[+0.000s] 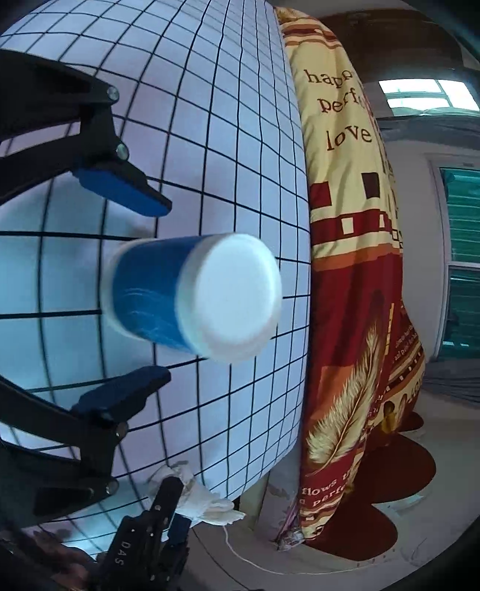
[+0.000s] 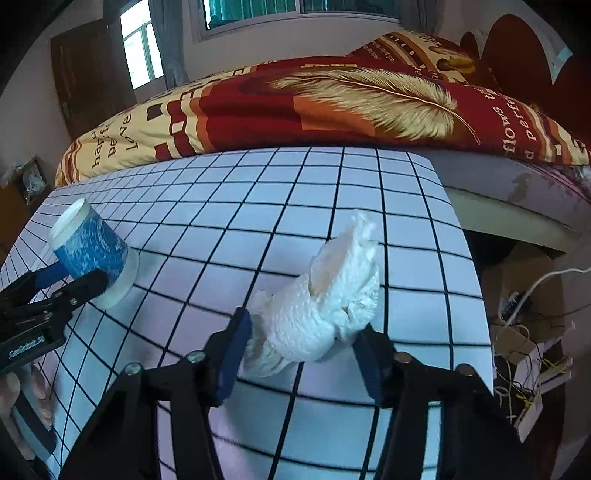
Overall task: Collect trash
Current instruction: 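Grasp the blue paper cup with the left tool while the right tool grasps the white tissue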
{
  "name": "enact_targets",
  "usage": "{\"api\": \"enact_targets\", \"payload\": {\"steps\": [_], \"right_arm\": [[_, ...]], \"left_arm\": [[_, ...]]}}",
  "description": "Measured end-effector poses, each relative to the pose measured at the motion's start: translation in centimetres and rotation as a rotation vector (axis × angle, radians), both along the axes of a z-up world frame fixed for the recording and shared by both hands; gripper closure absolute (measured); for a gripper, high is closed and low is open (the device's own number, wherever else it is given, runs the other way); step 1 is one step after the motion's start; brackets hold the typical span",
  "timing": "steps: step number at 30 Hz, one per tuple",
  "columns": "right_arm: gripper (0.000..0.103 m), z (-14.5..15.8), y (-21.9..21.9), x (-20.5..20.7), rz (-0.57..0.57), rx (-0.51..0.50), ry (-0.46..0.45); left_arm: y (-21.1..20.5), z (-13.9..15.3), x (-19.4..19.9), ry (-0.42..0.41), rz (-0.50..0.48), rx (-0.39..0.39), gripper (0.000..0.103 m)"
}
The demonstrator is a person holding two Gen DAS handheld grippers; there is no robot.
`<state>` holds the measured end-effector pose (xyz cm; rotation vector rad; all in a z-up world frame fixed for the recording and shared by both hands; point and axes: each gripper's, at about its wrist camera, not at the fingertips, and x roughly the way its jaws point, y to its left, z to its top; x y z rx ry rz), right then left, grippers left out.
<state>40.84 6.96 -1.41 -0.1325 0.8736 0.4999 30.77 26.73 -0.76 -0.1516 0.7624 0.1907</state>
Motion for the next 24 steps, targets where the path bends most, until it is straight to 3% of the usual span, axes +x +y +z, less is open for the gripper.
{"api": "enact_targets", "payload": {"steps": [1,2,3,4,15,24], "right_arm": [[0.053,0.1,0.1,-0.1,0.006,0.004,-0.008],[0.060,0.2,0.1,-0.3,0.013,0.004,-0.022],[0.069,0.3,0.1,-0.5,0.019,0.002,-0.038],[0.069,0.5,0.1,-0.8,0.028,0.006,-0.045],[0.069,2.7,-2.0,-5.3,0.062,0.034,-0.112],[0.069,5.8,-7.5,-11.9,0.021,0.049,-0.160]], "left_arm": [[0.0,-0.1,0.3,0.003,-0.002,-0.006,0.028],[0.1,-0.3,0.6,0.011,-0.011,-0.019,0.043],[0.1,-0.3,0.6,0.012,-0.023,-0.028,0.043],[-0.1,-0.2,0.4,-0.001,-0.032,-0.027,0.045],[-5.1,1.8,-3.3,-0.045,-0.136,0.024,0.047],[-8.9,3.5,-8.2,-0.075,-0.174,-0.002,0.047]]}}
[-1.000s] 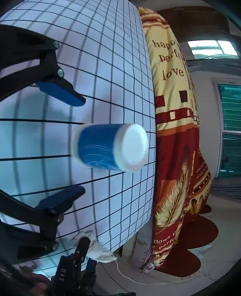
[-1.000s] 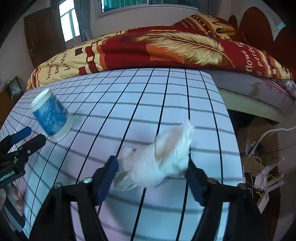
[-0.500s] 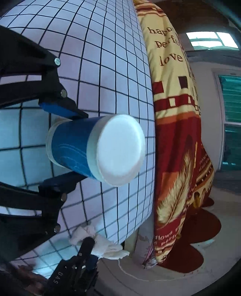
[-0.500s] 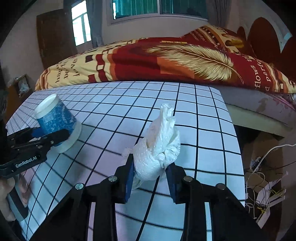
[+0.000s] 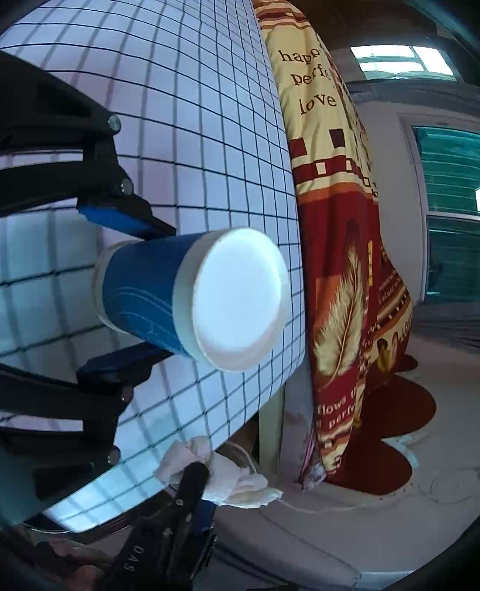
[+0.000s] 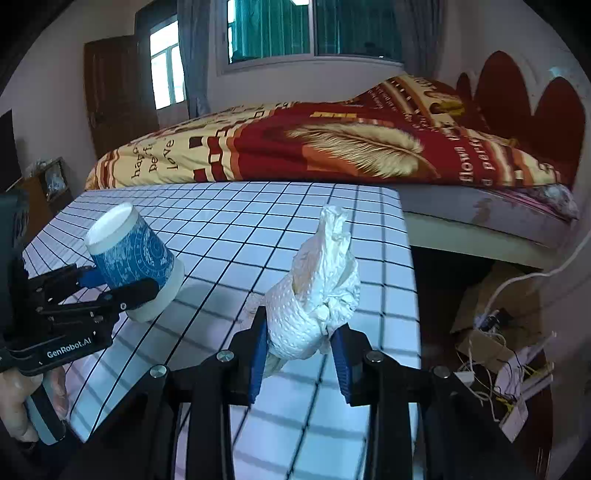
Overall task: Collect trash
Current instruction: 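Grasp the blue paper cup with the left tool while the right tool grasps the white tissue, then carry the blue cup and white tissue over the black bin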
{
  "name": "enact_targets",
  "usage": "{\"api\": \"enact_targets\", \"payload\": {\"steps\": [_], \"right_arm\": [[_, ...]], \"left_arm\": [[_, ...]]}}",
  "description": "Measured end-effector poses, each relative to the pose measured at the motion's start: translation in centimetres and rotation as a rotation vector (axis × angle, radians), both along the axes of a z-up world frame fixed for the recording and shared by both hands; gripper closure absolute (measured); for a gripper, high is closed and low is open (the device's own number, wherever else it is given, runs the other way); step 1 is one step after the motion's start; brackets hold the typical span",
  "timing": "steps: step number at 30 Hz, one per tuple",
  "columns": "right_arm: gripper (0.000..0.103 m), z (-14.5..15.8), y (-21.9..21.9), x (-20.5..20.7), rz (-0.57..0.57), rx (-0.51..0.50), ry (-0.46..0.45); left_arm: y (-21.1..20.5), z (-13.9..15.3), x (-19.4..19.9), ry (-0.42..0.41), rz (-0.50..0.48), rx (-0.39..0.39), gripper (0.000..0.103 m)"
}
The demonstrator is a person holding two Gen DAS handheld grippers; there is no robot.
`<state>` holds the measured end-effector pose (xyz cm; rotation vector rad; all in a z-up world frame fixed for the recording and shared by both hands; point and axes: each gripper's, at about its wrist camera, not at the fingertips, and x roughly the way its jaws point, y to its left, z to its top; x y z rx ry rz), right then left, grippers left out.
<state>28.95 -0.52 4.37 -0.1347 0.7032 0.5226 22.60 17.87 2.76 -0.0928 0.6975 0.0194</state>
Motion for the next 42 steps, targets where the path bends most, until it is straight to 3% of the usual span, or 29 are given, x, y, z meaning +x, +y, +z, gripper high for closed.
{"api": "enact_targets", "payload": {"steps": [5,23,42], "right_arm": [[0.069,1.2,-2.2,-3.5,-0.019,0.014,-0.011],[0.069,3.6,-8.2,-13.5,-0.088,0.046,-0.065],[0.069,1.8,-19.6,-16.9,-0.340,0.014,-0.034]], "left_arm": [[-2.0,0.2,-2.7,0.011,-0.012,-0.039,0.047],[-7.5,2.0,-9.5,-0.036,-0.112,-0.010,0.047],[-17.0,-0.1,-10.1,-0.033,-0.347,0.001,0.047]]}}
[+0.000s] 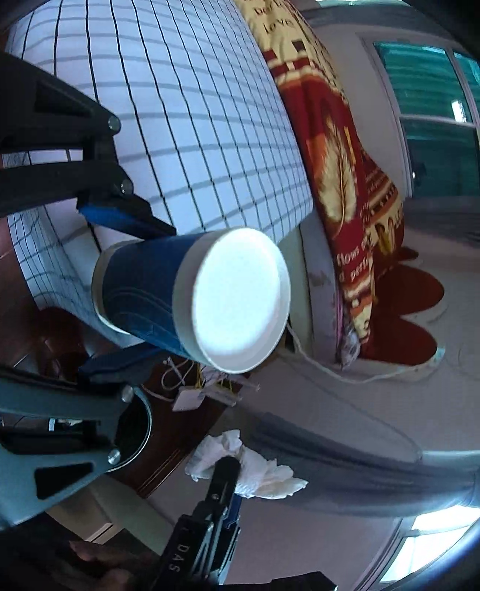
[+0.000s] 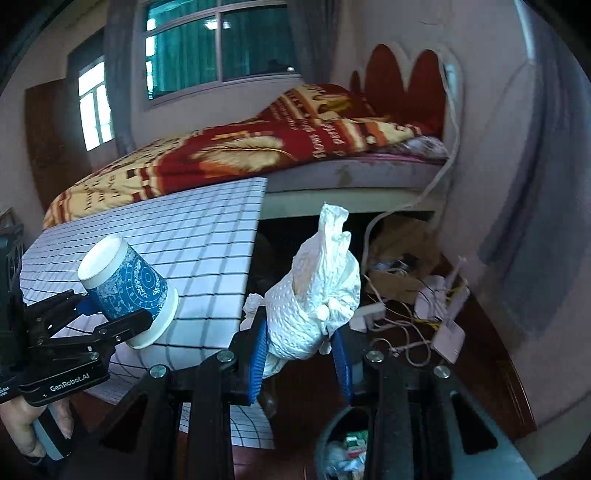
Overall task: Collect trash
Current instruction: 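Carry the blue cup and white tissue over the black bin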
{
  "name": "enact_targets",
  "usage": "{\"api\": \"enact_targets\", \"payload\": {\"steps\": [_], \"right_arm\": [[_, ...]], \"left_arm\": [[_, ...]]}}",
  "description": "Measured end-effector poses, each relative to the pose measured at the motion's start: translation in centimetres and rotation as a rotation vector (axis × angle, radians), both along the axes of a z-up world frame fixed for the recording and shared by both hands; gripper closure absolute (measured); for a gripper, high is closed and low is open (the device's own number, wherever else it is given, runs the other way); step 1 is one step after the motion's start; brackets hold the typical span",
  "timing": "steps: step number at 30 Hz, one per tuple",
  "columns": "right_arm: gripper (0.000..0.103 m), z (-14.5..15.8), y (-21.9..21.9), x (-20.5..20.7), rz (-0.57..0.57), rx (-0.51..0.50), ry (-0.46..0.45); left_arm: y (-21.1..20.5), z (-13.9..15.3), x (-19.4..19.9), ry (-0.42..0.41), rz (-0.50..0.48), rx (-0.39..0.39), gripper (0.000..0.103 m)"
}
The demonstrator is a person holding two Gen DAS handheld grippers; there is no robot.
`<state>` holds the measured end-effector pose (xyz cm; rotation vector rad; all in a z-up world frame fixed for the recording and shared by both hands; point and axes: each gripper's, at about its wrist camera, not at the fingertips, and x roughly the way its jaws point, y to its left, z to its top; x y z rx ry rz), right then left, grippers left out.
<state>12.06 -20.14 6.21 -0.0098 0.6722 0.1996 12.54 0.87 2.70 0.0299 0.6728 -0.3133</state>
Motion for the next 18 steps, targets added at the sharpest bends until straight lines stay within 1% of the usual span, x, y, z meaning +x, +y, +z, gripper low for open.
{"api": "enact_targets", "payload": {"steps": [9,18], "right_arm": [[0.069,-1.8,-3.9,-1.3,-0.089,-0.018,0.048],[0.069,-4.5,-8.1,-3.0,-0.178,-0.026,0.104]], "left_arm": [[-4.2,-1.4,-0.4,0.033,-0.111,0.000,0.047],[-8.9,-3.3,-0.8,0.080,-0.213,0.003,0.047]]}}
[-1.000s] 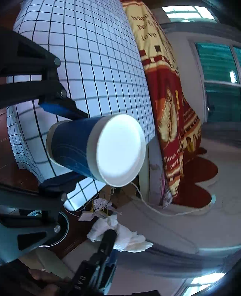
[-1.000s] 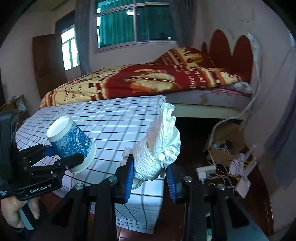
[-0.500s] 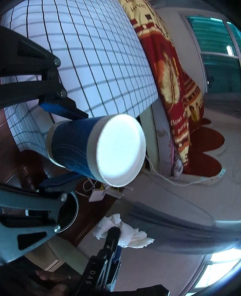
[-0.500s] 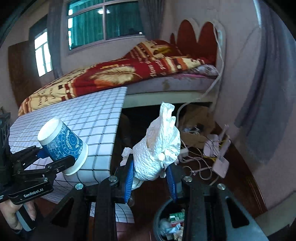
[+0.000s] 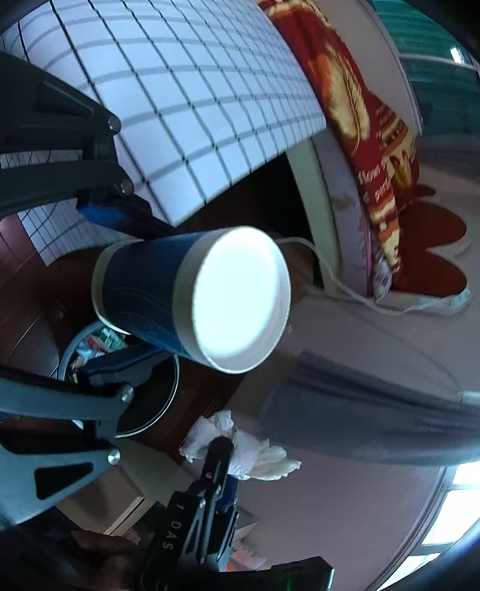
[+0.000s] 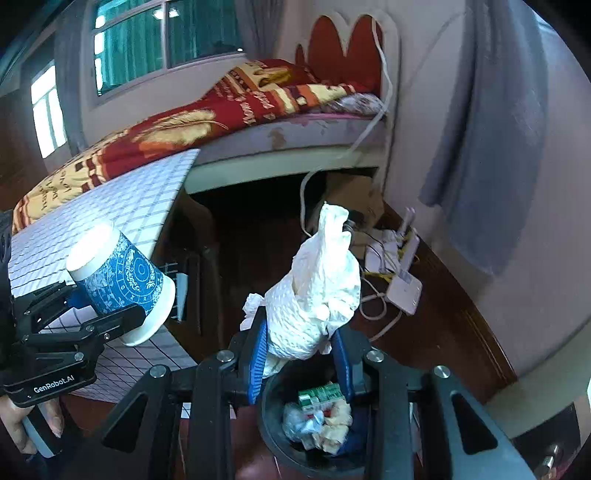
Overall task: Collect trash
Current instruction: 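Carry the blue cup and white tissue over the black bin, then open both tools over the bin to drop the cup and tissue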
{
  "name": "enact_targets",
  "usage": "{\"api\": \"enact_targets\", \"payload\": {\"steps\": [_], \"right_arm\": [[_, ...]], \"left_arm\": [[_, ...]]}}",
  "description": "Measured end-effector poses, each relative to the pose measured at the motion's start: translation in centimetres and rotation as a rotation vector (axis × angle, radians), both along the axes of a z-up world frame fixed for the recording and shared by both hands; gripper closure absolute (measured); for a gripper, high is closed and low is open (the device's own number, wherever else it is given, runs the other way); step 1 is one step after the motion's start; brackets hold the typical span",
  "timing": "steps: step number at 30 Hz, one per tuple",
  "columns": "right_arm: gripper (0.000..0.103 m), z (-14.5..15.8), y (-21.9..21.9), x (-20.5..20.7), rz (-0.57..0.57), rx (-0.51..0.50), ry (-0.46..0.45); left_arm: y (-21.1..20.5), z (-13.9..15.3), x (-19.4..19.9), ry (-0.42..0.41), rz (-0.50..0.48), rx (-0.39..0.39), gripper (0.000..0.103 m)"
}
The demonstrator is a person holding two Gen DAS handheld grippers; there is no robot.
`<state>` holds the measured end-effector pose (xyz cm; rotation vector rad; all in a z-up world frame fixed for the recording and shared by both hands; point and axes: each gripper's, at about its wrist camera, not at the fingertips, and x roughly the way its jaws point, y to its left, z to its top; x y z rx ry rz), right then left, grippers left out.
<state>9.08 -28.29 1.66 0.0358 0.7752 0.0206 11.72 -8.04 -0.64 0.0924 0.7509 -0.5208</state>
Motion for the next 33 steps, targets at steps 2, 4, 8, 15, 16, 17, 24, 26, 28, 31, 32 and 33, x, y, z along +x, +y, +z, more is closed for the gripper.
{"api": "enact_targets", "payload": {"steps": [2,4,8,15,16,17,24,26,28,31,32,33], "right_arm": [[0.069,-0.8,-1.1,-0.5,-0.020,0.004,0.019],[0.069,-1.7,-2.2,-1.0,-0.036,0.007,0.037],[0.069,-3.4,-3.6,-2.0,-0.053,0.004,0.075],[0.068,-7.3,-5.3,-3.2,-0.053,0.002,0.158],[0.068,-7.9,-5.6,-3.4,-0.049,0.005,0.168],[0.068,-8.4,-5.9,-3.6,-0.045,0.009,0.177],[0.068,-12.3,-7.3,-3.3,-0.026,0.023,0.240],[0.068,-13.2,-7.4,-3.0,-0.016,0.032,0.254],[0.068,-14.0,-7.4,-2.6,0.001,0.040,0.265],[0.068,-15.9,-7.5,-2.2,0.029,0.045,0.304],[0.068,-16.3,-7.5,-2.1,0.038,0.042,0.314],[0.068,-16.6,-7.5,-2.0,0.044,0.037,0.319]], "left_arm": [[-1.2,-0.7,0.0,0.015,-0.027,0.008,0.047],[-2.1,-1.2,-0.3,0.028,-0.047,0.015,0.047],[-4.0,-2.8,-0.6,0.071,-0.092,0.023,0.047],[-6.9,-5.5,-0.7,0.135,-0.153,0.064,0.047],[-7.2,-5.8,-0.6,0.142,-0.156,0.065,0.047],[-7.6,-6.2,-0.5,0.152,-0.159,0.066,0.047],[-9.4,-8.7,-0.1,0.227,-0.170,0.059,0.047],[-9.8,-9.4,0.0,0.245,-0.172,0.067,0.046],[-10.3,-10.2,0.3,0.262,-0.172,0.072,0.046],[-10.9,-11.0,0.8,0.295,-0.174,0.082,0.046],[-11.2,-11.2,0.9,0.300,-0.181,0.089,0.046],[-11.4,-11.4,1.0,0.302,-0.186,0.093,0.046]]}}
